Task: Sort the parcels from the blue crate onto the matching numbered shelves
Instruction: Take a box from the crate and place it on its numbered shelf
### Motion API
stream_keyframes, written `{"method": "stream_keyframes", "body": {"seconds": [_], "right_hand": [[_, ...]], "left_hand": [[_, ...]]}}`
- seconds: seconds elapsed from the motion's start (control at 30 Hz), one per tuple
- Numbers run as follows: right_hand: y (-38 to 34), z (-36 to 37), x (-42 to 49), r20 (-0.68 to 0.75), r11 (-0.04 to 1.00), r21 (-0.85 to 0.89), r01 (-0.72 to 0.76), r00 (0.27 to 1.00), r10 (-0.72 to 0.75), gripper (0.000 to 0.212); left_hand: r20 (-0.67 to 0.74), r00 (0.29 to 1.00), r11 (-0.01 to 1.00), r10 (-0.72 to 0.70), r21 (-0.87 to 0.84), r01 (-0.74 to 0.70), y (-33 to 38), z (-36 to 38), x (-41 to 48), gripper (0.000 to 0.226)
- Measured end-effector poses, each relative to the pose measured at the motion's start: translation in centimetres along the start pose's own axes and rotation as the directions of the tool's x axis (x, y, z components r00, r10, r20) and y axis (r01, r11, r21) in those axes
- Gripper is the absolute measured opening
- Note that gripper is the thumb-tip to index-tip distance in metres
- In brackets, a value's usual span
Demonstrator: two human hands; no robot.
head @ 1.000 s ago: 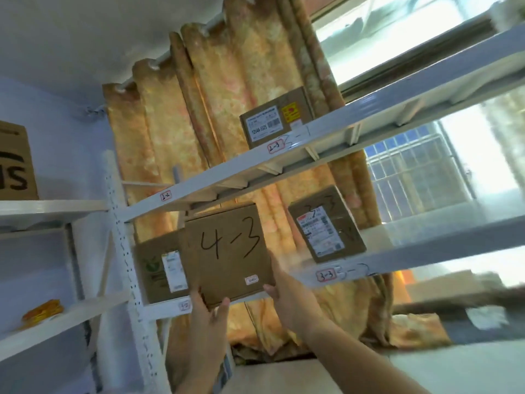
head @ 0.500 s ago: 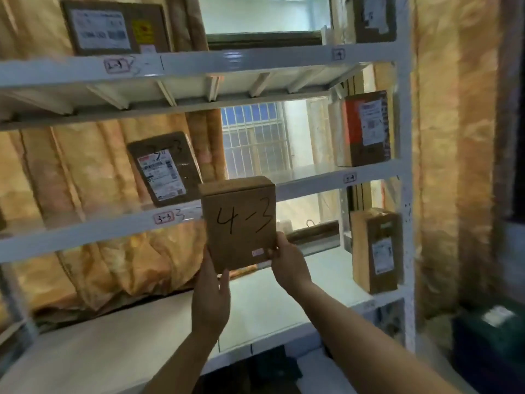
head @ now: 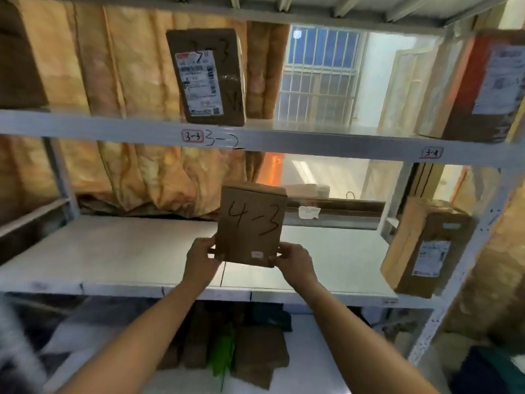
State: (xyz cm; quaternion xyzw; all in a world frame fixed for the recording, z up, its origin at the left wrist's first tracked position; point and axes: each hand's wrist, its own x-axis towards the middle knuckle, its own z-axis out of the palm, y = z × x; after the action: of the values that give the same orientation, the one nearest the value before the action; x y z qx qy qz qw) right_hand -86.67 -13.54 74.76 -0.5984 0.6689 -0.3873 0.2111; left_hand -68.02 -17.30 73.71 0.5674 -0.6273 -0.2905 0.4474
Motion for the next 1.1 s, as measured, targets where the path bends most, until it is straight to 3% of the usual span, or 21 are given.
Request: {"method": "stream_keyframes", "body": {"seconds": [0.23,0.37,0.6,0.7,0.97,1.1], "right_hand": [[1.1,7.0,3.9,0.175,0.997,0.074,-0.006,0.985,-0.007,0.036],[1.0,11.0,6.8,0.248,0.990,0.136,-0.028,0.969,-0.006,0.040],[3.2,17.9,12.6,0.445,0.940,0.251,-0.230,0.890,0.099,0.061],[4.7,21.1,13.9,0.476,0.921,0.251,-0.299,0.866,0.152,0.063],[7.2,25.1,15.0,0.539,0.928,0.202,-0.313,0.827,0.161,0.065],[7.5,25.9,14.5,0.532,0.916,0.243,-0.320,0.834,0.150,0.068]], "left_hand": [[-0.059,0.970,0.970,-0.237,-0.069,0.233,-5.4,-2.1,1.4,0.047],[0.027,0.944,0.934,-0.328,-0.139,0.329,-8.8,-3.3,4.2,0.043],[0.242,0.907,0.893,-0.344,-0.213,0.396,-16.7,-5.9,10.9,0.064],[0.265,0.884,0.855,-0.385,-0.258,0.450,-20.3,-6.1,12.9,0.060],[0.367,0.859,0.811,-0.358,-0.335,0.481,-27.3,-5.2,15.7,0.055],[0.342,0.874,0.754,-0.345,-0.454,0.475,-29.2,-4.8,15.6,0.052]]}}
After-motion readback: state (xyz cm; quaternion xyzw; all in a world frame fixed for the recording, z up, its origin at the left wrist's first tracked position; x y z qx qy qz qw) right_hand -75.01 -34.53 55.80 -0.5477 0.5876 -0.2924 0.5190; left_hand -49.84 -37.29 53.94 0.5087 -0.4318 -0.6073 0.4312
